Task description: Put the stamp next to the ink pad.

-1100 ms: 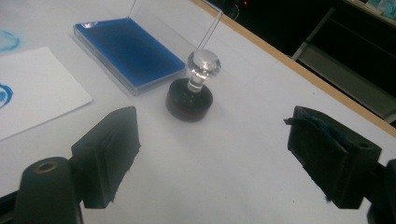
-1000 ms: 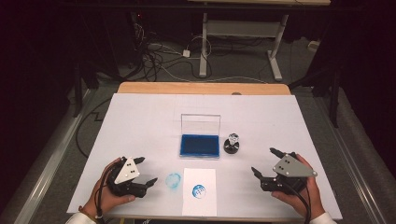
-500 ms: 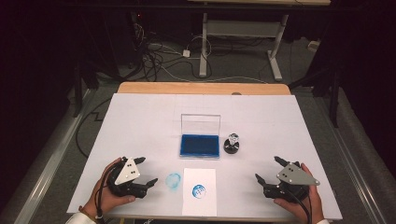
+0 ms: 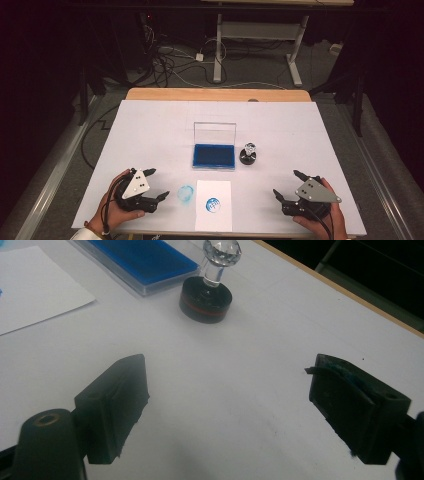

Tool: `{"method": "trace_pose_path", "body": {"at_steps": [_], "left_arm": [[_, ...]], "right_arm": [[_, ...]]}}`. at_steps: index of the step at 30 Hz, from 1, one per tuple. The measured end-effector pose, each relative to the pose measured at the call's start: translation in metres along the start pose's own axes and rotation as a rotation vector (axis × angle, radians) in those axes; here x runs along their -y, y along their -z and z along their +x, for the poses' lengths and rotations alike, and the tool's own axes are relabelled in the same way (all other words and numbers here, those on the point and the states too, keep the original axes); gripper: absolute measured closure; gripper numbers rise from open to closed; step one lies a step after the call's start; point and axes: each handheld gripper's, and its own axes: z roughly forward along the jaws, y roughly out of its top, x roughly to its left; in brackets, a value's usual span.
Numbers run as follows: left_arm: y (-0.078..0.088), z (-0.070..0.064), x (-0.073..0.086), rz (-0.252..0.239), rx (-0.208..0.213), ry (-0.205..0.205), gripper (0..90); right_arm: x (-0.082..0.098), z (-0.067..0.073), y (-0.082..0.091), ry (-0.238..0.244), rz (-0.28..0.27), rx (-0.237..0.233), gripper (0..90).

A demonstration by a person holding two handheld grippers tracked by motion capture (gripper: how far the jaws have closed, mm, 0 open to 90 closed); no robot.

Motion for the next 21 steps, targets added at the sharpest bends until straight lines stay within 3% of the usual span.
{"method": "trace_pose_path", "body": {"at_steps": [21], "left_arm": [[-0.0040, 0.0015, -0.0001, 0.006, 0.011, 0.006, 17.5]], "right_arm": [[-0.0027, 0.0032, 0.0008, 0.000, -0.017, 0.001, 16.2]]}}
